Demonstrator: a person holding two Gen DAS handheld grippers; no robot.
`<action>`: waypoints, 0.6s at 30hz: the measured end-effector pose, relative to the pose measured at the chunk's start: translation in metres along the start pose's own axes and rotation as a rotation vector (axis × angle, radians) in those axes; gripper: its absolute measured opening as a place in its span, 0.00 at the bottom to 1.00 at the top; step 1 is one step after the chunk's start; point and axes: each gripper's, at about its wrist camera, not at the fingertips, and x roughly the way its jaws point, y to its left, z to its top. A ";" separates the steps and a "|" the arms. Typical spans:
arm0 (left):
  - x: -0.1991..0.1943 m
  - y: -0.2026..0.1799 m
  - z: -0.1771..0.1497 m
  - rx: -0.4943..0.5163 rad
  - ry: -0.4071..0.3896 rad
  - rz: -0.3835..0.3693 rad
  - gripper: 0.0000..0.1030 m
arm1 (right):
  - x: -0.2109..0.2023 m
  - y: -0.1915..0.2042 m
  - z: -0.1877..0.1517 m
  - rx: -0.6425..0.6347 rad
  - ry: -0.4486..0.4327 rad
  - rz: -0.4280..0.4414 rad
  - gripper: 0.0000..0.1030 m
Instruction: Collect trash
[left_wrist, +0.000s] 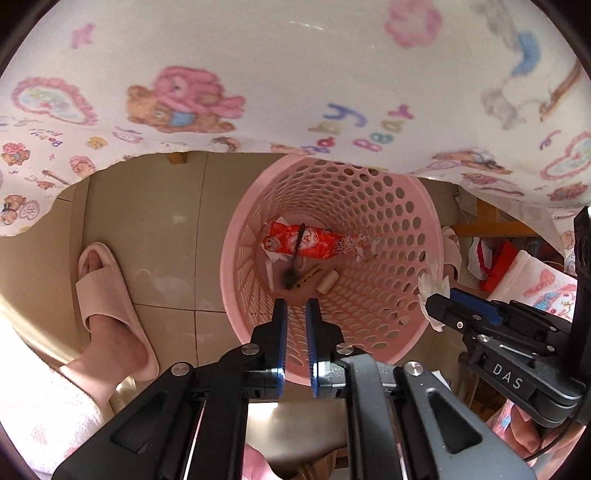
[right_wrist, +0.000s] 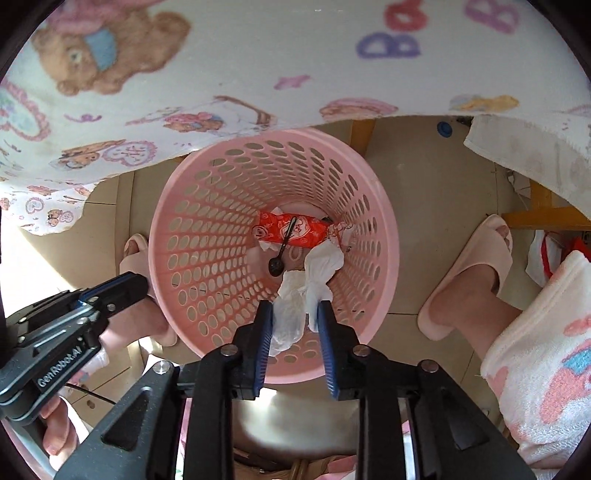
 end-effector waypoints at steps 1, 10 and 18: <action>0.000 0.002 0.000 -0.007 0.001 -0.001 0.10 | 0.000 0.000 -0.001 0.001 -0.001 -0.001 0.26; -0.031 0.001 -0.002 -0.009 -0.060 0.040 0.34 | -0.013 0.002 -0.005 -0.012 -0.022 0.025 0.27; -0.083 0.013 -0.006 -0.037 -0.188 0.026 0.46 | -0.051 0.014 -0.013 -0.074 -0.151 0.045 0.58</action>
